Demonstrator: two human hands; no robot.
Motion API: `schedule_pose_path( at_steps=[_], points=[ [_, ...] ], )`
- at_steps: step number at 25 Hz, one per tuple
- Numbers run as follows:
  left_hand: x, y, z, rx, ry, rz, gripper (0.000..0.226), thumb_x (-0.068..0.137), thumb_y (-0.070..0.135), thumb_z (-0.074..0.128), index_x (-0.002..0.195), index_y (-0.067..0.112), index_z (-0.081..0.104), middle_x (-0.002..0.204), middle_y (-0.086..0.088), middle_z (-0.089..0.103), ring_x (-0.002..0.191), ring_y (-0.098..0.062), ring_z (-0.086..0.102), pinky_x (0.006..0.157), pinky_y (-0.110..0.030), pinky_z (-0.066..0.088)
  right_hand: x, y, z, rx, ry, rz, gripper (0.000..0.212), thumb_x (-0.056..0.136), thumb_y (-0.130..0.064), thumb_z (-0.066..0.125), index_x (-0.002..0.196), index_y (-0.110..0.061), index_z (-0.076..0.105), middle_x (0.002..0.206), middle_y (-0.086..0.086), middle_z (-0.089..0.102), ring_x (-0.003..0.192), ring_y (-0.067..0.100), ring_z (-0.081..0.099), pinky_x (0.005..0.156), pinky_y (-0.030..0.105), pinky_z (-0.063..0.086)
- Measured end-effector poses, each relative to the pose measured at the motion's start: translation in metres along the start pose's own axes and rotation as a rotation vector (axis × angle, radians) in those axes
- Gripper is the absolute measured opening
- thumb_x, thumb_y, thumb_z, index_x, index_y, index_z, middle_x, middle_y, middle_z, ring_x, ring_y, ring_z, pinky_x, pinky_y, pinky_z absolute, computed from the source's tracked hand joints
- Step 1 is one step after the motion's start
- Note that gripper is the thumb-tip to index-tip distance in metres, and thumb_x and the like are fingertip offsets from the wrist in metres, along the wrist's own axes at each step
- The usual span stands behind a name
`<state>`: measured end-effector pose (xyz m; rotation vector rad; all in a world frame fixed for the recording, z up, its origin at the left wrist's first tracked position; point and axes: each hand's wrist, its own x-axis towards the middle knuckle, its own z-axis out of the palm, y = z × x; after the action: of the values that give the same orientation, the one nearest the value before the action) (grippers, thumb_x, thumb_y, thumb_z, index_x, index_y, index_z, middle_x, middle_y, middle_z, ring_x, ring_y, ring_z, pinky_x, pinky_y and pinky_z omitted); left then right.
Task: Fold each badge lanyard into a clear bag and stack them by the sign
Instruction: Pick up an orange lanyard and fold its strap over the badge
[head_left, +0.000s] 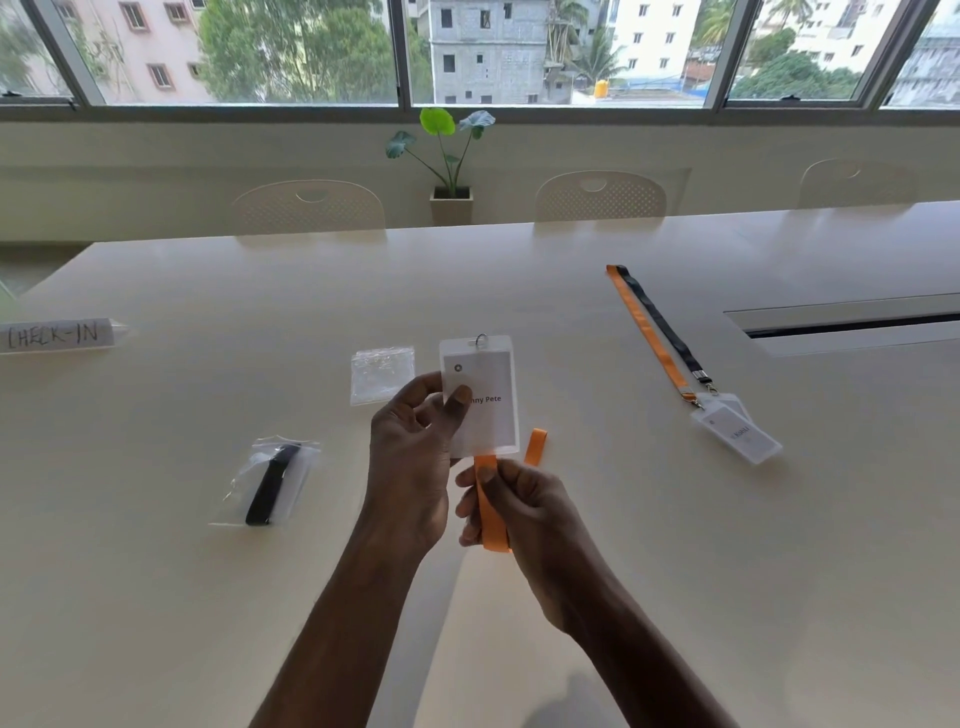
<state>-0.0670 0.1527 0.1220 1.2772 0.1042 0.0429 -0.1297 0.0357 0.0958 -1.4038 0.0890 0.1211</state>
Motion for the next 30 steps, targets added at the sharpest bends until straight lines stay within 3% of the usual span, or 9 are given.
schedule_pose_path(
  at_steps=[3, 5, 9, 12, 17, 21, 23, 27, 30],
  points=[
    [0.001, -0.001, -0.001, 0.075, 0.015, 0.033, 0.015, 0.098, 0.014, 0.069, 0.113, 0.014, 0.069, 0.106, -0.012, 0.079, 0.103, -0.034, 0.074, 0.08, -0.048, 0.065, -0.009, -0.003, -0.002, -0.148, 0.064, -0.074, 0.014, 0.108, -0.012, 0.053, 0.108, -0.005, 0.065, 0.078, 0.017, 0.076, 0.062, 0.027, 0.072, 0.061, 0.029, 0.062],
    [0.002, -0.001, -0.001, 0.108, 0.042, 0.045, 0.016, 0.097, 0.015, 0.069, 0.113, 0.015, 0.067, 0.11, -0.012, 0.078, 0.105, -0.033, 0.073, 0.085, -0.052, 0.065, -0.012, -0.003, -0.006, -0.312, 0.127, -0.174, 0.009, 0.106, -0.009, 0.057, 0.112, -0.014, 0.057, 0.078, 0.01, 0.077, 0.061, 0.023, 0.075, 0.058, 0.03, 0.063],
    [0.004, -0.001, -0.003, 0.077, 0.064, 0.035, 0.014, 0.098, 0.014, 0.069, 0.111, 0.012, 0.067, 0.11, -0.015, 0.078, 0.106, -0.037, 0.072, 0.085, -0.056, 0.064, -0.018, -0.012, -0.019, -0.664, -0.109, -0.329, 0.021, 0.107, -0.011, 0.052, 0.116, -0.019, 0.07, 0.103, -0.009, 0.08, 0.092, 0.001, 0.076, 0.083, 0.021, 0.059],
    [0.005, 0.0, -0.006, 0.073, 0.036, 0.026, 0.008, 0.097, 0.014, 0.069, 0.105, 0.016, 0.068, 0.103, -0.009, 0.08, 0.103, -0.033, 0.073, 0.082, -0.053, 0.065, -0.018, -0.028, -0.031, -0.837, -0.251, -0.428, 0.036, 0.105, -0.012, 0.054, 0.132, -0.033, 0.065, 0.125, -0.021, 0.073, 0.116, -0.011, 0.065, 0.097, 0.019, 0.052],
    [0.002, 0.002, -0.005, 0.067, -0.047, 0.004, 0.005, 0.098, 0.013, 0.068, 0.1, 0.018, 0.068, 0.094, -0.004, 0.082, 0.092, -0.028, 0.077, 0.068, -0.04, 0.064, 0.001, -0.044, -0.04, -1.092, -0.056, -0.789, 0.028, 0.093, -0.012, 0.077, 0.117, -0.026, 0.076, 0.104, -0.006, 0.081, 0.089, 0.011, 0.076, 0.079, 0.034, 0.061],
    [0.0, 0.002, -0.005, 0.098, -0.095, 0.002, 0.01, 0.097, 0.013, 0.07, 0.107, 0.014, 0.071, 0.099, -0.012, 0.081, 0.087, -0.028, 0.077, 0.067, -0.039, 0.061, 0.007, -0.06, -0.04, -1.045, -0.008, -0.873, 0.021, 0.095, -0.023, 0.072, 0.115, -0.023, 0.077, 0.105, -0.006, 0.079, 0.081, 0.014, 0.075, 0.07, 0.035, 0.062],
    [-0.004, 0.001, -0.007, 0.146, -0.125, 0.0, 0.019, 0.094, 0.023, 0.073, 0.112, 0.017, 0.072, 0.104, -0.009, 0.081, 0.095, -0.031, 0.076, 0.076, -0.046, 0.064, 0.014, -0.069, -0.042, -1.054, 0.062, -0.896, 0.021, 0.097, -0.028, 0.066, 0.114, -0.021, 0.077, 0.103, -0.006, 0.073, 0.078, 0.013, 0.071, 0.067, 0.031, 0.06],
    [-0.016, -0.003, -0.012, 0.18, -0.19, -0.018, 0.03, 0.083, 0.035, 0.072, 0.11, 0.022, 0.073, 0.105, -0.004, 0.081, 0.096, -0.027, 0.079, 0.077, -0.043, 0.065, 0.039, -0.081, -0.046, -0.898, 0.175, -0.84, 0.013, 0.096, -0.015, 0.07, 0.107, -0.012, 0.077, 0.103, -0.002, 0.072, 0.084, 0.005, 0.067, 0.073, 0.013, 0.054],
    [-0.024, -0.004, -0.015, 0.219, -0.244, -0.022, 0.041, 0.081, 0.038, 0.072, 0.117, 0.018, 0.073, 0.11, -0.005, 0.08, 0.1, -0.028, 0.078, 0.086, -0.049, 0.064, 0.055, -0.086, -0.048, -0.825, 0.257, -0.758, 0.014, 0.097, -0.011, 0.07, 0.108, -0.008, 0.078, 0.102, -0.005, 0.076, 0.084, -0.009, 0.064, 0.079, 0.001, 0.05]
  ],
)
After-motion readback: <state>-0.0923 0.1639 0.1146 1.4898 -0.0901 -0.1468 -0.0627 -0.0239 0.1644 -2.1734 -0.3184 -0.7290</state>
